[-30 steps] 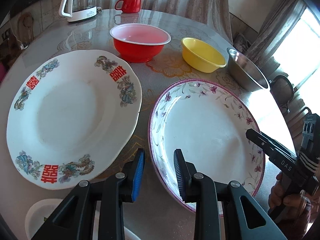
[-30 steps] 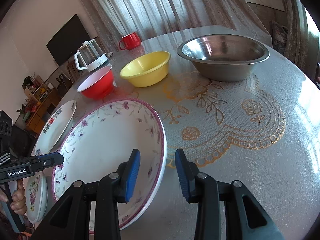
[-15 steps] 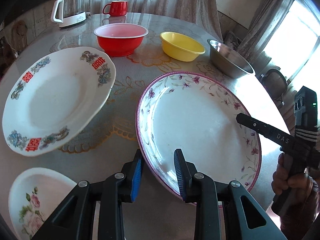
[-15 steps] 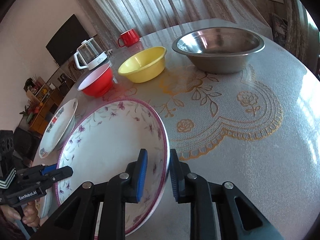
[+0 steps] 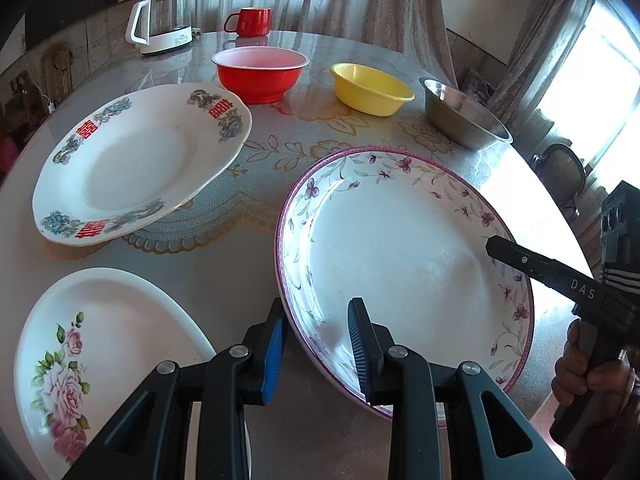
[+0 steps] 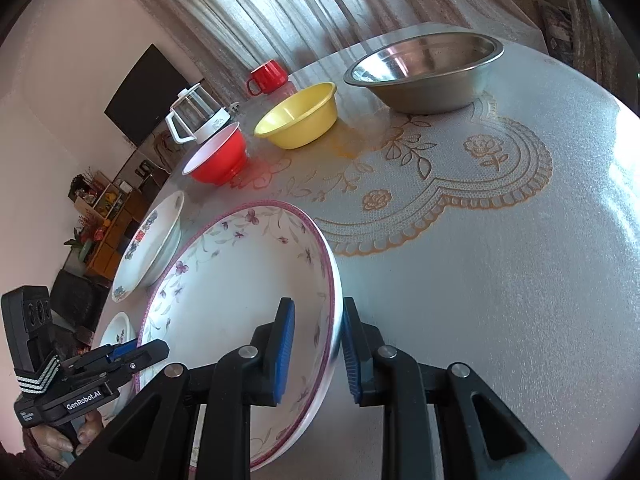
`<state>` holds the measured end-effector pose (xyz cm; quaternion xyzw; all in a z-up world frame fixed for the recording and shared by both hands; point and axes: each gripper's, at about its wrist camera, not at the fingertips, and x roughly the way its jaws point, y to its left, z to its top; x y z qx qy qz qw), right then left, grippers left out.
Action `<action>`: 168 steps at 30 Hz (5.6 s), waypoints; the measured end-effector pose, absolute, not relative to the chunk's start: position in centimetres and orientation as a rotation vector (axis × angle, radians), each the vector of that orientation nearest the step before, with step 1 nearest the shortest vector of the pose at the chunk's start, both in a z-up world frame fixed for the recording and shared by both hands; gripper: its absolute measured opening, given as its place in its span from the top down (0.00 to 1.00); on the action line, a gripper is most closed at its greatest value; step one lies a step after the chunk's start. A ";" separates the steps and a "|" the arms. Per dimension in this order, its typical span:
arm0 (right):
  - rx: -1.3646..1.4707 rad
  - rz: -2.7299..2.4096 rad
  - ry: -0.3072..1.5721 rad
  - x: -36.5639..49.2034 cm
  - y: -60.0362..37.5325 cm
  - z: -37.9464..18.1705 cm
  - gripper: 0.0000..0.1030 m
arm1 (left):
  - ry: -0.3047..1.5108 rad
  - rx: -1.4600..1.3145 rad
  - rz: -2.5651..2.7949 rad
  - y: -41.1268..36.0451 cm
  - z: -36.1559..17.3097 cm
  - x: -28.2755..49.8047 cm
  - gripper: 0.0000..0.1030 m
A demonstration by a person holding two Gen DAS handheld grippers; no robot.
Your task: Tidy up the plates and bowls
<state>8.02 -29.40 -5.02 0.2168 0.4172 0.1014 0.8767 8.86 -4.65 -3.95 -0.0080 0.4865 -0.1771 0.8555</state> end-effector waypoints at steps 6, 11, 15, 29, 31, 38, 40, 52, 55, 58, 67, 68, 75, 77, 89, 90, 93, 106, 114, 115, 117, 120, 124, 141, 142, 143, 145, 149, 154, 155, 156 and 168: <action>0.172 0.063 0.874 8.2 -25.8 -4.2 0.75 | 0.987 0.025 -0.357 -5.0 -4.0 8.1 0.71; 0.142 0.025 0.866 7.9 -24.9 -4.3 0.67 | 0.951 0.053 -0.353 -5.0 -4.0 6.9 0.71; 0.169 0.010 0.874 7.7 -25.0 -4.2 0.67 | 0.946 0.030 -0.365 -4.7 -3.9 6.4 0.71; 0.343 0.018 0.909 7.0 -26.0 -4.0 0.68 | 0.937 0.003 -0.367 -4.6 -3.8 6.8 0.70; 0.280 0.018 0.908 6.8 -25.4 -4.0 0.68 | 0.935 0.003 -0.356 -4.6 -3.8 7.0 0.70; 0.164 0.028 0.920 6.7 -24.6 -4.1 0.69 | 0.944 0.007 -0.369 -4.4 -3.8 7.1 0.70; 0.131 0.042 0.931 6.6 -24.3 -4.0 0.67 | 0.947 0.004 -0.389 -4.2 -3.9 6.7 0.70; 0.247 0.033 0.953 6.8 -25.3 -3.5 0.67 | 0.912 -0.055 -0.406 -2.9 -2.5 6.7 0.67; 0.235 -0.022 0.886 6.5 -25.5 -2.2 0.67 | 0.896 -0.093 -0.385 -1.7 -2.0 7.1 0.62; 0.228 0.021 0.848 6.7 -24.9 -1.3 0.66 | 0.885 -0.134 -0.361 -0.2 -1.6 7.5 0.56; 0.287 0.349 0.852 9.1 -19.2 -0.9 0.37 | 0.868 -0.213 -0.292 4.2 -0.9 8.5 0.39; 0.307 0.392 0.857 9.5 -18.5 -0.9 0.37 | 0.871 -0.222 -0.283 4.8 -0.9 8.6 0.38; 0.508 0.594 0.915 13.6 -15.4 -2.0 0.23 | 0.835 -0.275 -0.216 9.5 -0.4 9.9 0.30; 0.552 0.620 0.931 15.0 -14.7 -2.3 0.23 | 0.831 -0.297 -0.188 11.0 -0.4 10.5 0.29; 0.574 0.556 0.988 21.4 -13.0 -2.7 0.49 | 0.884 -0.377 -0.108 17.1 -1.6 15.9 0.29; 0.561 0.547 0.993 21.8 -12.8 -2.7 0.54 | 0.884 -0.397 -0.114 17.6 -1.7 16.3 0.31; 0.555 0.543 1.006 22.7 -12.5 -2.8 0.58 | 0.859 -0.423 -0.120 18.4 -1.6 17.0 0.31; 0.576 0.482 1.049 24.9 -12.1 -3.7 0.57 | 0.887 -0.399 -0.212 17.5 -2.9 21.5 0.51; 0.559 0.514 1.080 26.2 -10.8 -4.2 0.56 | 0.938 -0.349 -0.225 16.4 -3.8 23.3 0.62; 0.548 0.518 1.086 26.2 -10.6 -4.3 0.56 | 0.954 -0.337 -0.217 16.3 -4.0 23.5 0.62; 0.532 0.520 1.097 26.4 -10.1 -4.4 0.56 | 0.987 -0.325 -0.226 16.1 -4.5 24.0 0.70; 0.474 0.528 1.141 26.9 -9.1 -4.8 0.56 | 1.002 -0.282 -0.235 15.7 -4.4 24.3 0.71; 0.502 0.543 1.141 27.1 -9.4 -5.0 0.55 | 0.977 -0.291 -0.257 16.0 -4.6 24.2 0.72; 0.510 0.530 1.115 27.1 -8.9 -4.9 0.51 | 1.009 -0.302 -0.206 16.1 -4.0 23.8 0.73; 0.503 0.528 1.114 27.1 -8.7 -4.9 0.52 | 1.009 -0.300 -0.204 16.1 -4.0 24.0 0.72; 0.493 0.525 1.113 27.0 -8.6 -4.8 0.52 | 1.008 -0.292 -0.201 16.0 -4.0 24.3 0.72; 0.472 0.515 1.110 26.9 -8.4 -4.7 0.55 | 1.009 -0.280 -0.195 15.8 -4.1 24.4 0.71; 0.437 0.512 1.097 26.6 -8.1 -4.6 0.55 | 1.029 -0.300 -0.190 16.0 -4.2 24.6 0.71; 0.357 0.462 1.100 26.2 -7.4 -4.1 0.53 | 1.011 -0.287 -0.205 15.6 -3.4 23.3 0.72; 0.343 0.454 1.098 26.0 -7.5 -4.0 0.53 | 1.004 -0.297 -0.218 15.7 -3.2 23.0 0.72; 0.340 0.452 1.096 25.8 -7.5 -4.0 0.53 | 0.997 -0.299 -0.234 15.7 -3.0 22.6 0.72; 0.353 0.485 1.095 25.7 -7.6 -4.4 0.54 | 0.975 -0.286 -0.230 16.2 -3.7 23.3 0.74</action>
